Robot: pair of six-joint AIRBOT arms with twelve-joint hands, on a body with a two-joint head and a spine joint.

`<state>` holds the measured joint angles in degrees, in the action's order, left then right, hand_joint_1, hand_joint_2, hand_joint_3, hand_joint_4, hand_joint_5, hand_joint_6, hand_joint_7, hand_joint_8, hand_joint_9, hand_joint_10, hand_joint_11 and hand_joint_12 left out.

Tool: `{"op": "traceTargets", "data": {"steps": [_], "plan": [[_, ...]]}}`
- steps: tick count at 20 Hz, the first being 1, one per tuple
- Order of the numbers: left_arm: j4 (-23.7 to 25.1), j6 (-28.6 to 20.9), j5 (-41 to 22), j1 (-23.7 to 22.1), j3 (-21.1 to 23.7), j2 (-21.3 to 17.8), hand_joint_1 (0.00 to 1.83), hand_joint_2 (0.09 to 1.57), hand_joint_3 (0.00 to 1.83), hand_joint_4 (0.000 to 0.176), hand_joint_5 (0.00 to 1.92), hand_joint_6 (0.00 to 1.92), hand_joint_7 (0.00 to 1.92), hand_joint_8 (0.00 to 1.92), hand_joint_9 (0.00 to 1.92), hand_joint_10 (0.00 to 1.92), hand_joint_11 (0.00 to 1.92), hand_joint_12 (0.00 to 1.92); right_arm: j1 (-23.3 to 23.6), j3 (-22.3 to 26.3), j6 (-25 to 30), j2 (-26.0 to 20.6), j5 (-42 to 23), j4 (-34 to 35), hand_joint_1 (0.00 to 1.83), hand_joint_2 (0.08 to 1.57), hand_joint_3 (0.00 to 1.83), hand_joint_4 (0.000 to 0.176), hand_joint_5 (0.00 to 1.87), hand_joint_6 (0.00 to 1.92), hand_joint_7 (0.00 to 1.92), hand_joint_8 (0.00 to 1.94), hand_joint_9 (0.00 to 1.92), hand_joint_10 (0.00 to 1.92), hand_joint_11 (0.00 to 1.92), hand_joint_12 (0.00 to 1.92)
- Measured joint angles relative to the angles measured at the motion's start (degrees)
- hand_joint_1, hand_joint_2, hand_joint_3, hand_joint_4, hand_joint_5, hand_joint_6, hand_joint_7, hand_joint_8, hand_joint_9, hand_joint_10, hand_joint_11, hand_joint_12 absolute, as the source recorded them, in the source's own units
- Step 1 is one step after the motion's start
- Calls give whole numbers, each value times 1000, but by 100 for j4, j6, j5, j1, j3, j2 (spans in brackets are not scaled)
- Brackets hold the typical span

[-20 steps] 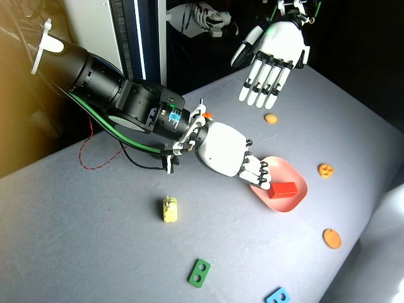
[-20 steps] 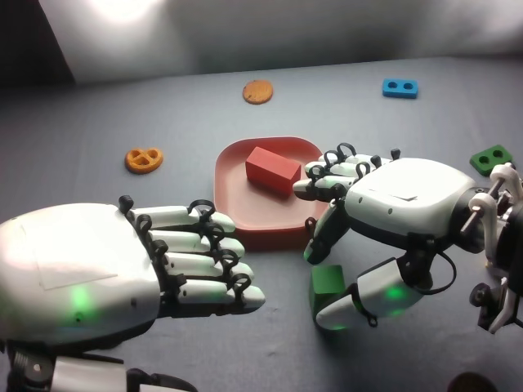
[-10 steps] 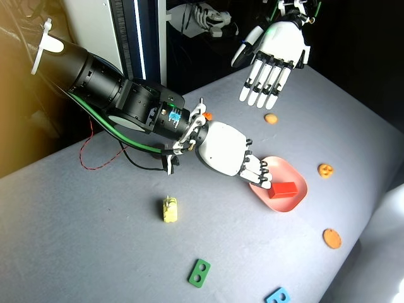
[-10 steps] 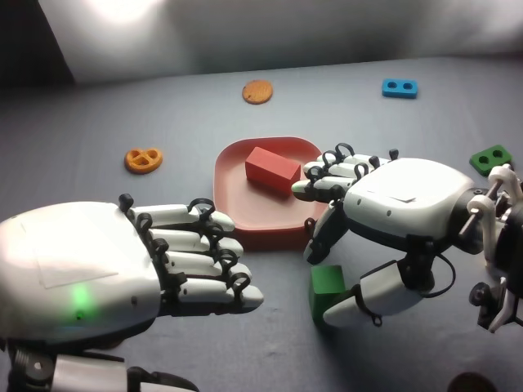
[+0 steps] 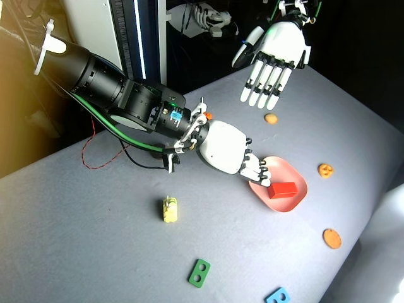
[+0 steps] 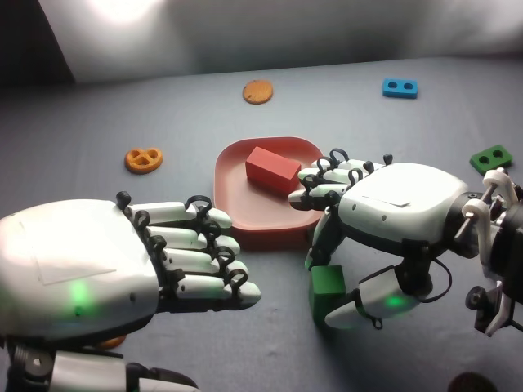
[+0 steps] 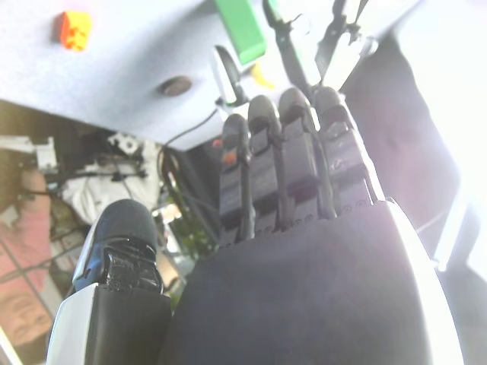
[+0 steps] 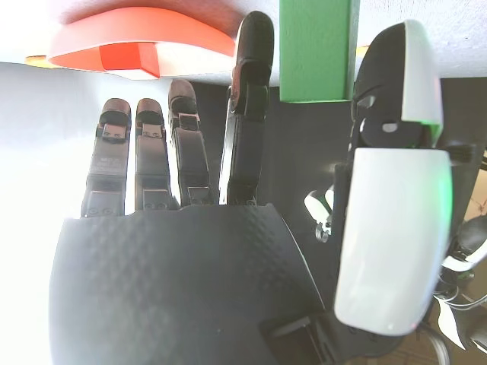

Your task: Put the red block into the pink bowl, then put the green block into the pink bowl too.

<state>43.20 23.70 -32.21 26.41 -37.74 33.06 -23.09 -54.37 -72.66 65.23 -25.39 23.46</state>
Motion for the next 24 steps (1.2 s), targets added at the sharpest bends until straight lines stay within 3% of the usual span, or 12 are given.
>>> {"op": "traceTargets", "data": {"steps": [1, 2, 4, 11, 12, 13, 16, 17, 18, 21, 23, 24], "plan": [[0, 0, -2, 0, 0, 0, 0, 1343, 0, 0, 276, 2, 257, 2, 173, 2, 0, 181, 0, 0, 0, 0, 2, 0, 844, 852, 4, 42, 1022, 21, 251, 7, 39, 7, 0, 0], [-2, 0, -2, -2, 0, 0, 0, 1343, 0, 0, 294, 4, 275, 4, 187, 4, 0, 208, 0, 0, 0, 0, 2, 2, 813, 855, 5, 78, 1010, 15, 241, 2, 31, 3, 0, 0], [0, 0, -7, -26, 0, 0, 0, 1339, 0, 0, 301, 4, 279, 4, 186, 2, 0, 214, -2, 0, 0, 0, 2, 2, 824, 853, 2, 67, 1008, 12, 245, 4, 38, 5, 0, 0], [-2, 0, 2, -31, 0, 0, 0, 1339, 0, 0, 293, 3, 278, 4, 176, 3, 0, 141, 11, 0, 35, 0, 22, 0, 916, 927, 12, 64, 1077, 19, 250, 1, 48, 2, 0, 0], [-2, 0, 2, -31, 0, 0, 0, 1340, 0, 0, 311, 1, 289, 2, 188, 2, 0, 187, 22, 0, 44, 0, 35, 0, 1038, 1002, 11, 154, 1151, 519, 269, 5, 61, 1, 0, 0], [-2, 0, -2, -31, 0, 0, 0, 1344, 0, 0, 329, 0, 310, 1, 211, 1, 0, 240, 39, 0, 52, 0, 50, -9, 1076, 1025, 0, 175, 1172, 649, 315, 5, 95, 6, 7, 4], [-2, 0, 0, -28, 0, 0, 0, 1349, 0, 0, 354, 0, 339, 0, 249, 2, 0, 349, 44, 0, 59, 0, 48, -2, 1079, 1028, 1, 176, 1167, 674, 327, 3, 98, 3, 9, 9], [-2, 0, 0, -31, 0, 0, 0, 1347, 0, 0, 329, 1, 315, 3, 228, 2, 0, 295, 44, 0, 59, 0, 55, -2, 1082, 1037, 1, 154, 1148, 711, 313, 0, 87, 0, 1, 9], [0, 0, 2, -31, 0, 0, 0, 1349, 0, 0, 353, 7, 342, 8, 236, 5, 0, 276, 46, 0, 59, 0, 57, -2, 1075, 1037, 0, 175, 1146, 718, 347, 12, 121, 13, 22, 23], [-2, 0, 0, -31, 0, 0, 0, 1348, 0, 0, 360, 2, 340, 2, 238, 1, 0, 291, 87, 0, 59, 0, 103, 0, 1067, 1046, 2, 176, 1121, 757, 340, 2, 122, 5, 20, 41], [0, 0, -2, -31, 0, 0, 0, 1345, 0, 0, 326, 1, 291, 4, 190, 2, 0, 184, 262, 0, 63, -7, 177, 0, 1077, 1041, 0, 160, 1136, 730, 318, 4, 105, 1, 0, 94], [0, 0, 2, -31, 0, 0, 0, 1343, 0, 0, 324, 1, 289, 5, 186, 3, 0, 177, 352, 0, 72, -17, 212, -2, 1077, 1037, 0, 168, 1148, 708, 334, 3, 116, 3, 0, 143]]}}
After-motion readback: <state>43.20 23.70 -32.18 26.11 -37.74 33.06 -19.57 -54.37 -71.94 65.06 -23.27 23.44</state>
